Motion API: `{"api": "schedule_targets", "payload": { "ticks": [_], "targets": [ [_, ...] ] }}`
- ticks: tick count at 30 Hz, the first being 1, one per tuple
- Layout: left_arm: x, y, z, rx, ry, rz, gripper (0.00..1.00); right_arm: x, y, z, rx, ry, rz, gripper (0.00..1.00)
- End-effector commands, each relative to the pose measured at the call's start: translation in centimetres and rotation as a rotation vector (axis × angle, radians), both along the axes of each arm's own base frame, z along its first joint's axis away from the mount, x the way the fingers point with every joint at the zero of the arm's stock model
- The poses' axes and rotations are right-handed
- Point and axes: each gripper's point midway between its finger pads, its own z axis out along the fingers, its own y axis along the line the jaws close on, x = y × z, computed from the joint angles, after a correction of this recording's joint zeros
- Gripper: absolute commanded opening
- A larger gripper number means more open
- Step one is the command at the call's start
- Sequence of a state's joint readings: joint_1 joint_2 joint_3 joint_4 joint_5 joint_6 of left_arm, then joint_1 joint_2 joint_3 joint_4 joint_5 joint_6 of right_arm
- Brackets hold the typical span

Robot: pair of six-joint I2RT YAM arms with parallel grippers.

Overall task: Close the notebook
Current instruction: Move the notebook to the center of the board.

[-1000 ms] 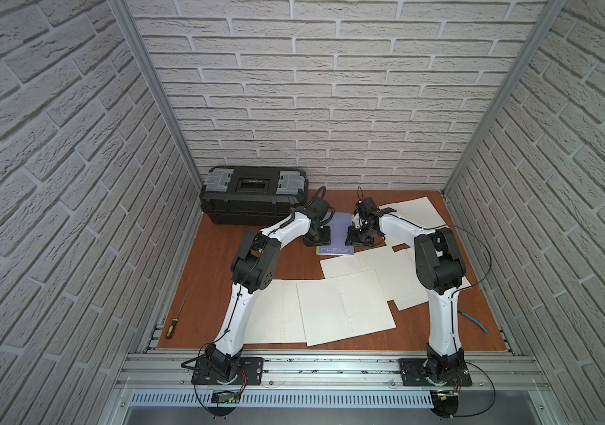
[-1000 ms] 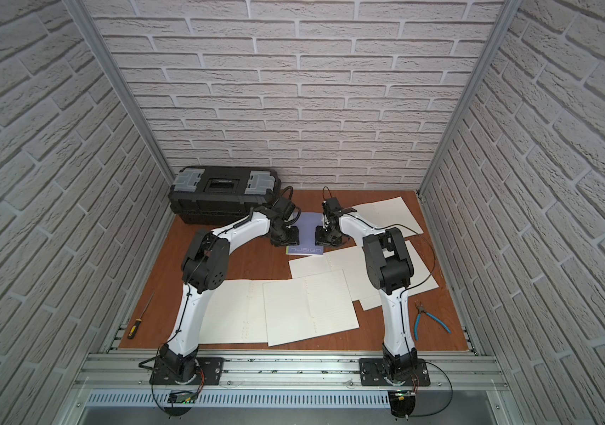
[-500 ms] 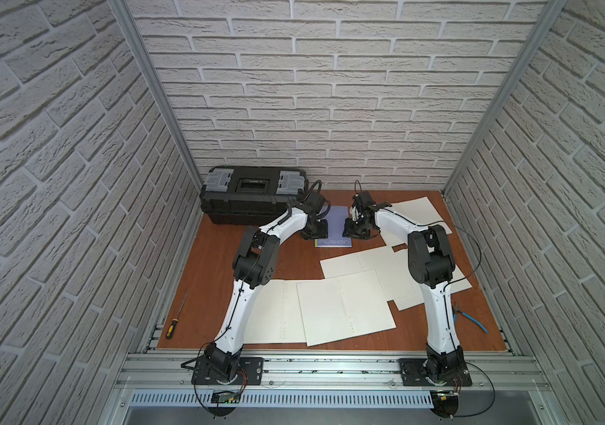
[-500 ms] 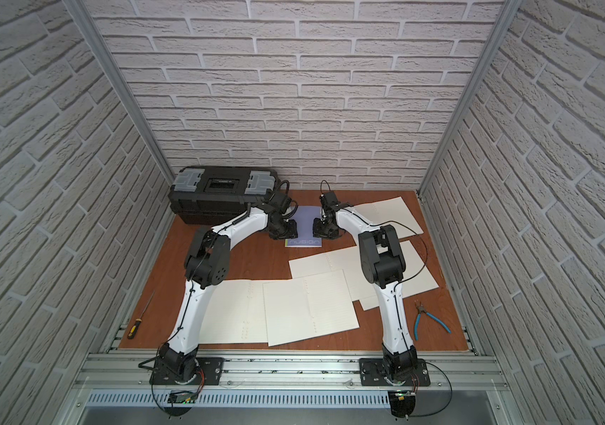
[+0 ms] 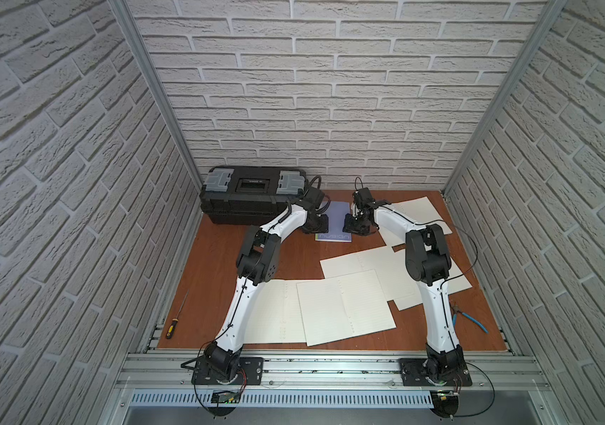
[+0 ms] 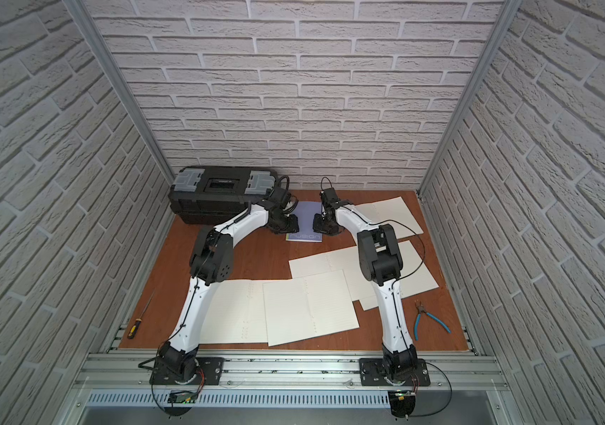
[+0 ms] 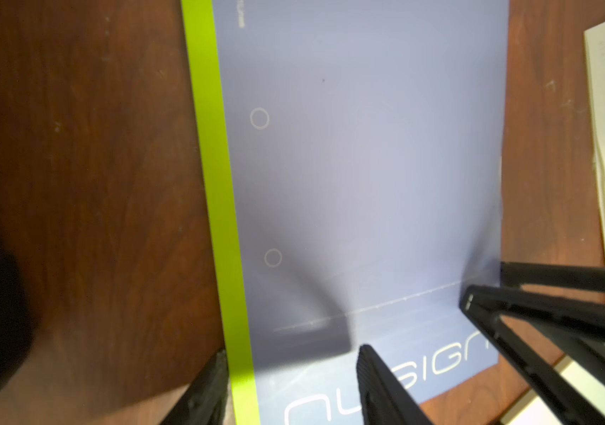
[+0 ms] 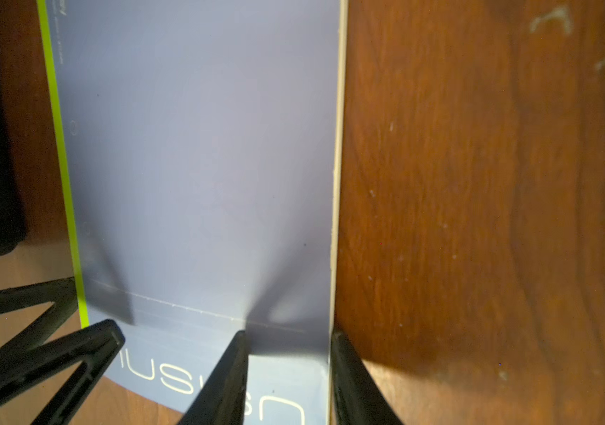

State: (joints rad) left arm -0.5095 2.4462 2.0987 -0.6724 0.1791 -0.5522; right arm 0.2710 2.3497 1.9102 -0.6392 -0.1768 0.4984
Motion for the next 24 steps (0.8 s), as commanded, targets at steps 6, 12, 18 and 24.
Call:
{"api": "schedule_targets", "payload": {
  "ticks": [6, 12, 18, 24],
  "targets": [
    [-0.2, -2.1, -2.5, -0.05, 0.037, -0.05, 0.57, 1.6, 3.0, -1.4, 0.085, -0.016, 0.008, 0.38],
    [0.7, -2.2, -2.7, -0.059, 0.03, -0.031, 0.58, 2.1, 3.5, -2.0, 0.111, -0.012, -0.008, 0.38],
    [1.3, -2.1, -3.3, -0.06, 0.036, -0.019, 0.59, 1.8, 3.7, -2.8, 0.134, 0.001, -0.025, 0.38],
    [1.4, -1.9, -3.5, -0.059, 0.039, -0.015, 0.59, 1.4, 4.1, -3.4, 0.167, 0.012, -0.037, 0.38]
  ]
}}
